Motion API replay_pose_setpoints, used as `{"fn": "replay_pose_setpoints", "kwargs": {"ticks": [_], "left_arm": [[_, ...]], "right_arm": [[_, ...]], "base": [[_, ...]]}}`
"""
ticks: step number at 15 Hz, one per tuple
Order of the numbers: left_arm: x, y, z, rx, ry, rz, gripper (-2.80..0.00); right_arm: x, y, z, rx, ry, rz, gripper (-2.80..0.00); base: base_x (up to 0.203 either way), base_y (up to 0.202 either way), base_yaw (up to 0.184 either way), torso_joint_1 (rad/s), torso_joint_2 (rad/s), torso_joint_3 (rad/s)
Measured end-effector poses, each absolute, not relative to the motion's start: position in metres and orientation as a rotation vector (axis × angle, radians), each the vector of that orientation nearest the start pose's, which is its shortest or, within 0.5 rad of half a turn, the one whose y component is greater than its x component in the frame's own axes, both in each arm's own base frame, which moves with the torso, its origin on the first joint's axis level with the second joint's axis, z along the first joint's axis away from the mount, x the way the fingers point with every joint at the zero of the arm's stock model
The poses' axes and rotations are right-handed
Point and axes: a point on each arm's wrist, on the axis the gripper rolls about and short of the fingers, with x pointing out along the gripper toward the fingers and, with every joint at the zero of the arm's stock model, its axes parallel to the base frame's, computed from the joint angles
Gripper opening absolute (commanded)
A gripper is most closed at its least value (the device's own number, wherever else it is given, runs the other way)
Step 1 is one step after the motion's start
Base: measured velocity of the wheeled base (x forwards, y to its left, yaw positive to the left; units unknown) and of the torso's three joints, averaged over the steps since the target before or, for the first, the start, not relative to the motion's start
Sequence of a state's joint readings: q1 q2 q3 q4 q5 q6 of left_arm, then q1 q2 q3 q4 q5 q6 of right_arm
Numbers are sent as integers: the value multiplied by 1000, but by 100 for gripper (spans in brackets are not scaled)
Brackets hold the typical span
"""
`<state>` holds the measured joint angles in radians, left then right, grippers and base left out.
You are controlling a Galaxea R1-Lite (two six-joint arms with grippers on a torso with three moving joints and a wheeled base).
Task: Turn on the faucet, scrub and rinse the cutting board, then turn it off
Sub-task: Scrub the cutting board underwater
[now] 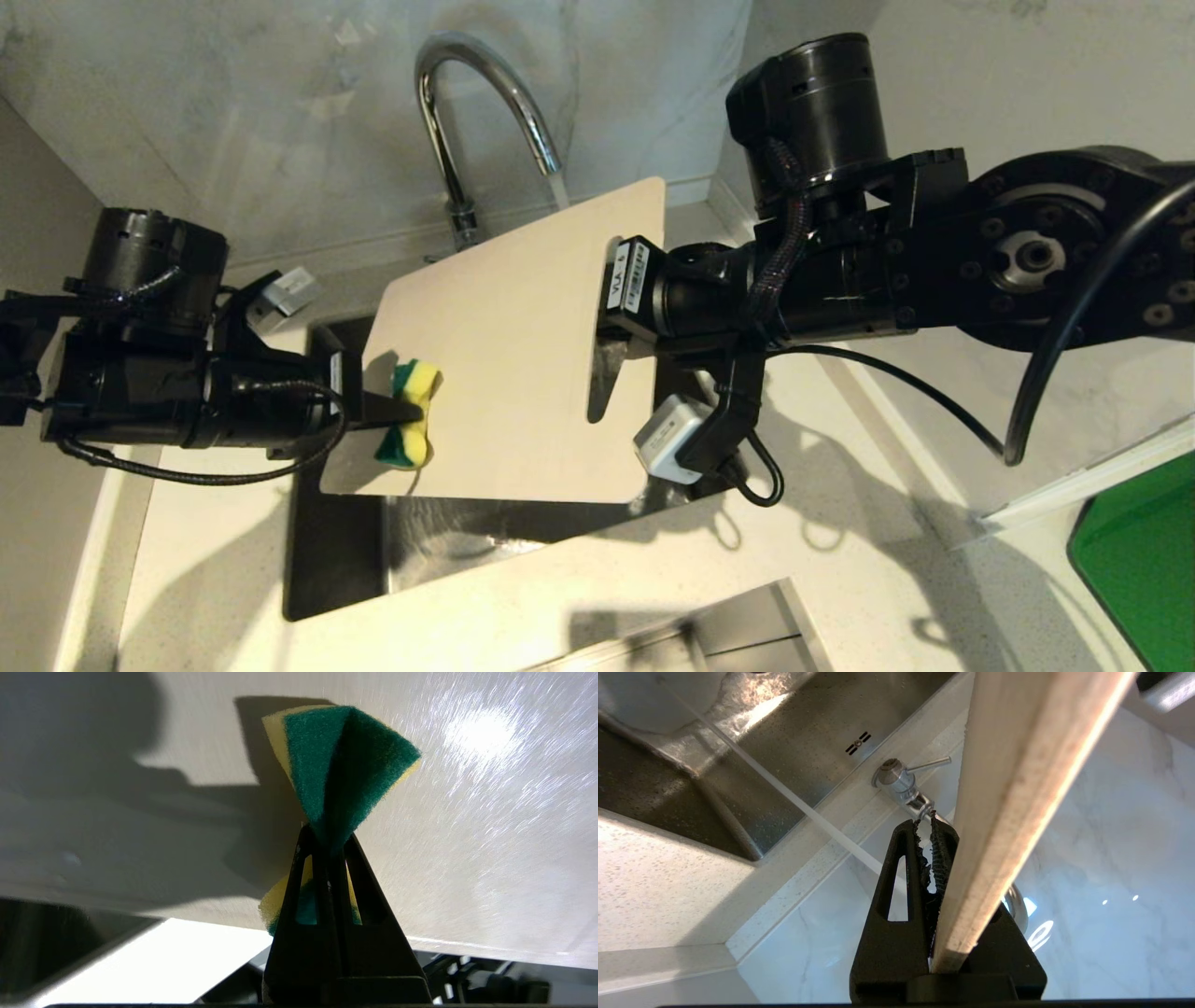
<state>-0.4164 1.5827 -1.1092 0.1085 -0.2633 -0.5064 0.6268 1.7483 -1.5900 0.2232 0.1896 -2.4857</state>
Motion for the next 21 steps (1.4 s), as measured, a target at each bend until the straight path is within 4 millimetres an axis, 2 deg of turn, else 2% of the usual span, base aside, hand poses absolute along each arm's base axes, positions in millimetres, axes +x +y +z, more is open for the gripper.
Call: {"fn": "replay_pose_setpoints", "kwargs": {"ticks": [1, 3, 9, 13, 16, 21], "left_arm": [[249, -120, 228, -419, 753, -484, -280], [248, -112, 219, -413, 773, -454, -280], [257, -56, 187, -404, 757, -333, -280], [259, -31, 174, -441, 773, -291, -280], [260, -23, 178, -456, 756, -280, -280], [259, -19, 215, -460, 656, -285, -280]], "right_arm": [[265, 197, 305, -2352, -838, 815, -280], [264, 196, 307, -2351, -837, 809, -280], [258, 190, 312, -2335, -828, 793, -280], [253, 186, 312, -2331, -820, 791, -280], [252, 186, 309, -2309, -825, 749, -280], [249, 185, 291, -2308, -806, 799, -280]], "base": [[0, 0, 0, 0, 0, 0], [0, 0, 0, 0, 0, 0], [0, 0, 0, 0, 0, 0], [0, 0, 0, 0, 0, 0], [0, 0, 0, 0, 0, 0], [0, 0, 0, 0, 0, 0]]}}
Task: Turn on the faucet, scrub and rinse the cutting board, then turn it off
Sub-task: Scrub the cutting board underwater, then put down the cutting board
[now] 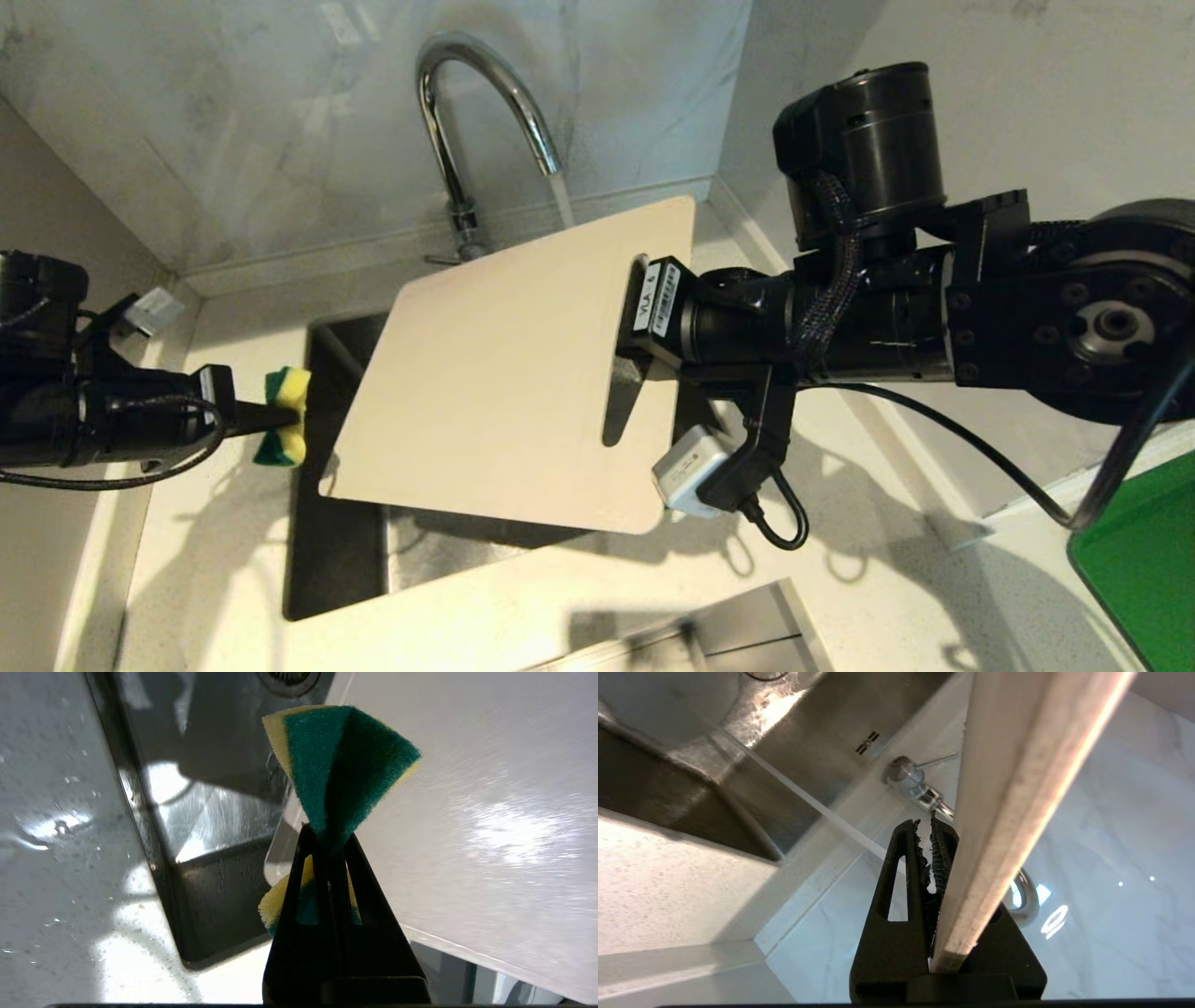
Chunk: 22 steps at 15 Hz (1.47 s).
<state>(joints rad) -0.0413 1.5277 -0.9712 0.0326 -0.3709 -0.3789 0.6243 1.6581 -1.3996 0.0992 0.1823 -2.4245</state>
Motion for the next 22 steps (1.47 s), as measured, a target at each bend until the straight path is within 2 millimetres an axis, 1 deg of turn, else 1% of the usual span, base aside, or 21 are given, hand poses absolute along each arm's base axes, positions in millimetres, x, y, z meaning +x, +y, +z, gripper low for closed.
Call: {"fn": "replay_pose_setpoints", "kwargs": {"ticks": [3, 6, 9, 14, 17, 22], "left_arm": [[255, -14, 237, -460, 604, -279, -280], [254, -12, 247, -459, 573, -279, -280], [253, -12, 248, -459, 567, -278, -280], [253, -12, 248, -458, 566, -275, -280], [252, -11, 249, -458, 565, -273, -280], [247, -11, 249, -459, 586, -267, -280]], "right_arm": [[245, 183, 291, -2307, -812, 800, -280], [237, 178, 291, -2307, -811, 807, -280], [226, 170, 287, -2305, -809, 806, -280], [207, 156, 275, -2262, -794, 780, -280], [198, 140, 271, -2217, -722, 738, -280], [172, 116, 262, -2185, -655, 685, -280]], "base": [[0, 0, 0, 0, 0, 0], [0, 0, 0, 0, 0, 0], [0, 0, 0, 0, 0, 0], [0, 0, 0, 0, 0, 0], [0, 0, 0, 0, 0, 0], [0, 0, 0, 0, 0, 0]]}}
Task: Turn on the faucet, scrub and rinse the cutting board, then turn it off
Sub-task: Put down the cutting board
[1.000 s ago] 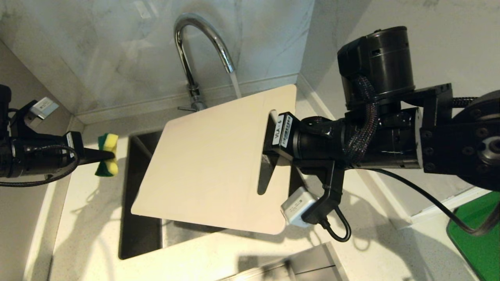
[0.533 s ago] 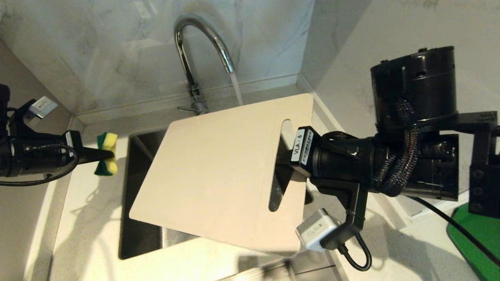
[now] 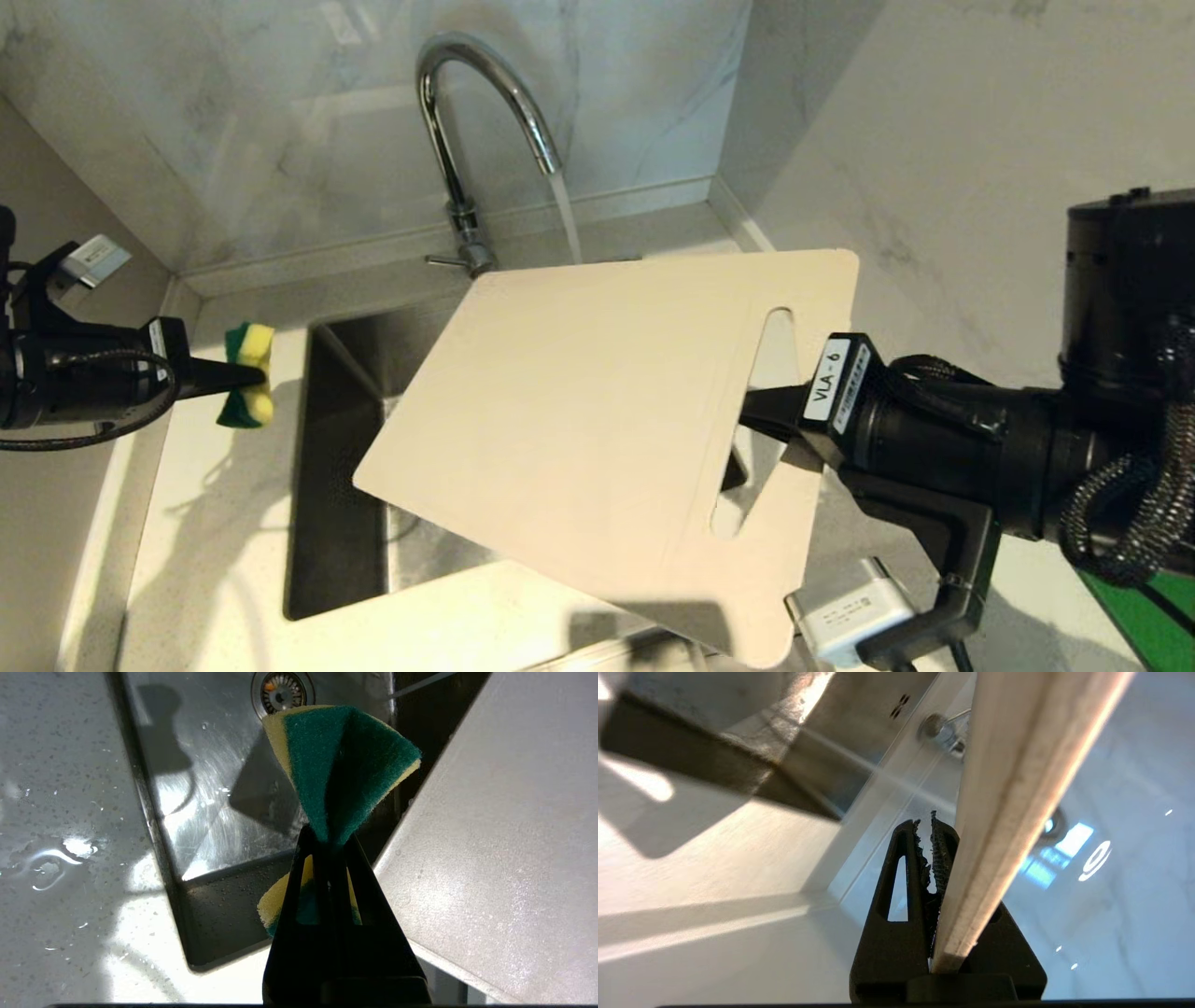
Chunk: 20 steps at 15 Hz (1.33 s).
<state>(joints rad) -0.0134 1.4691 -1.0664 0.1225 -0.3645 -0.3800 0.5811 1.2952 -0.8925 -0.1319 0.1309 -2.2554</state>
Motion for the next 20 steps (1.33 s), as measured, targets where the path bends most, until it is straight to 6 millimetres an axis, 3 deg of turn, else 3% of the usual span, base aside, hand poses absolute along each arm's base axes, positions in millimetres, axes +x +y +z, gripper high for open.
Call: {"fn": "replay_pose_setpoints", "kwargs": {"ticks": [12, 16, 20], "left_arm": [[244, -12, 250, -456, 589, -265, -280], [245, -12, 249, -454, 594, -264, -280], [251, -11, 252, -445, 587, -241, -280]], "right_arm": [[109, 69, 247, -2100, -439, 480, -280], [98, 60, 228, -2017, -320, 483, -280], [93, 56, 223, -1991, -251, 447, -280]], "base": [[0, 0, 0, 0, 0, 0], [0, 0, 0, 0, 0, 0], [0, 0, 0, 0, 0, 0]]}}
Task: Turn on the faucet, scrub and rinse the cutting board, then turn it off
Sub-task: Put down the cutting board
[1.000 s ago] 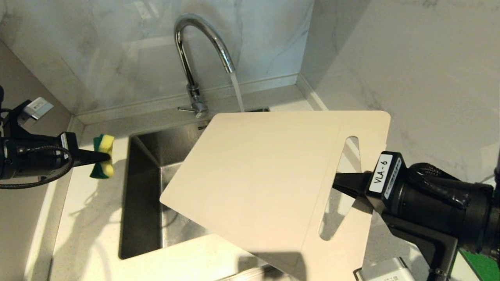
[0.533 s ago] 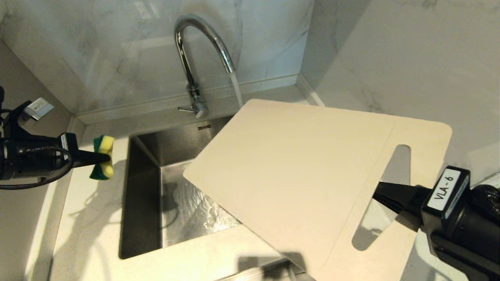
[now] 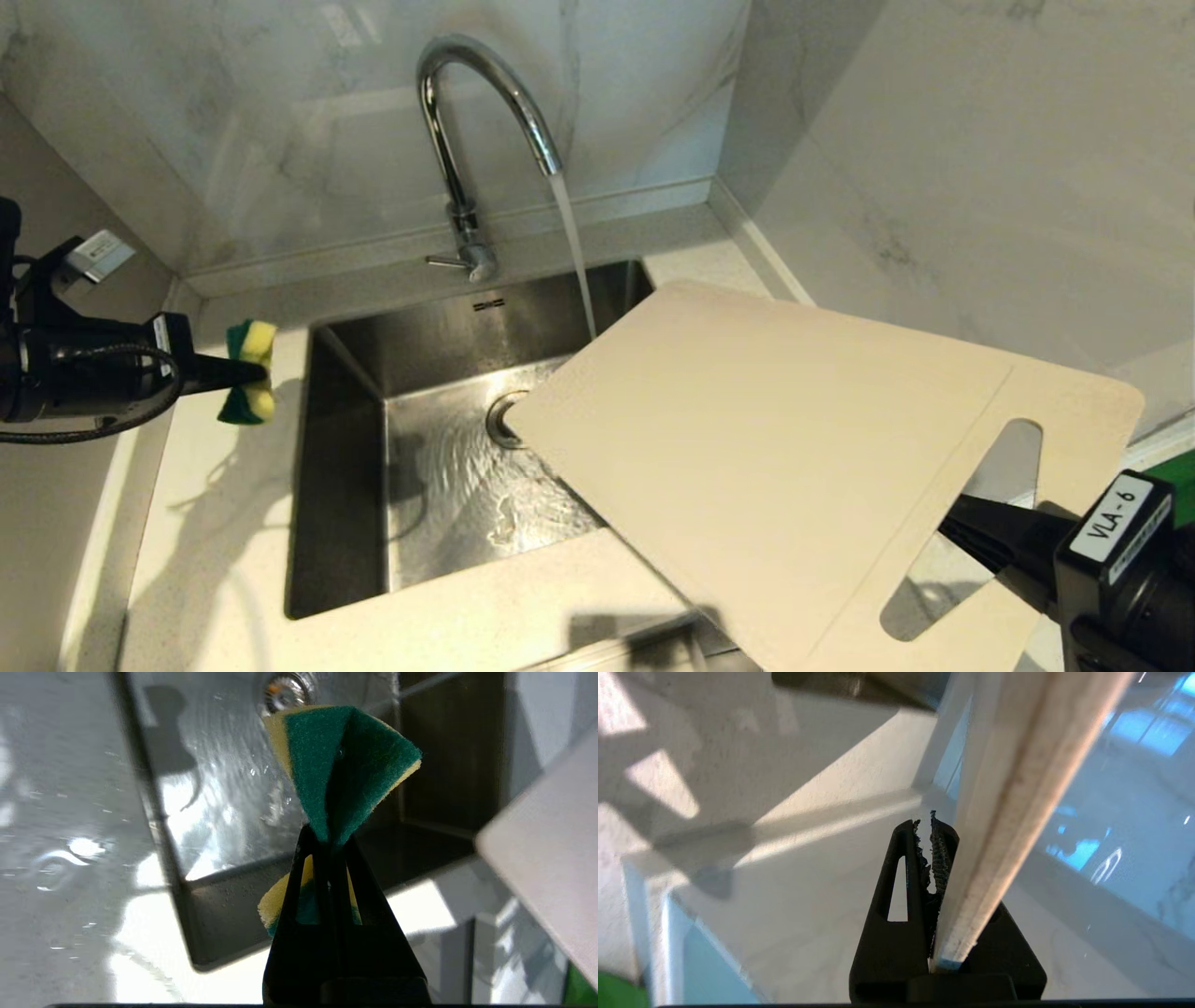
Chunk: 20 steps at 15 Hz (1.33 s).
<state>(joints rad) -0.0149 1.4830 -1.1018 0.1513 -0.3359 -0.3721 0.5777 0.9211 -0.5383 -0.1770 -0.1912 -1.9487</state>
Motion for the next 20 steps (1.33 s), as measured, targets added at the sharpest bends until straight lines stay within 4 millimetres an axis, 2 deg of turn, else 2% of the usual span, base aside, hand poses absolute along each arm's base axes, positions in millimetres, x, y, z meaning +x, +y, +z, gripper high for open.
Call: {"fn": "replay_pose_setpoints", "kwargs": {"ticks": [4, 11, 17, 20], "left_arm": [[255, -11, 252, -449, 600, -237, -280], [268, -13, 240, -453, 638, -239, -280], [273, -16, 238, -451, 647, -243, -280], [274, -19, 239, -449, 647, -251, -280]], "right_arm": [[91, 52, 224, -1998, -172, 376, -280], [91, 48, 205, -1919, 17, 334, -280], [94, 42, 203, -1909, 94, 294, -280], [101, 44, 199, -1846, 132, 310, -280]], "base": [[0, 0, 0, 0, 0, 0], [0, 0, 0, 0, 0, 0], [0, 0, 0, 0, 0, 0], [0, 0, 0, 0, 0, 0]]}}
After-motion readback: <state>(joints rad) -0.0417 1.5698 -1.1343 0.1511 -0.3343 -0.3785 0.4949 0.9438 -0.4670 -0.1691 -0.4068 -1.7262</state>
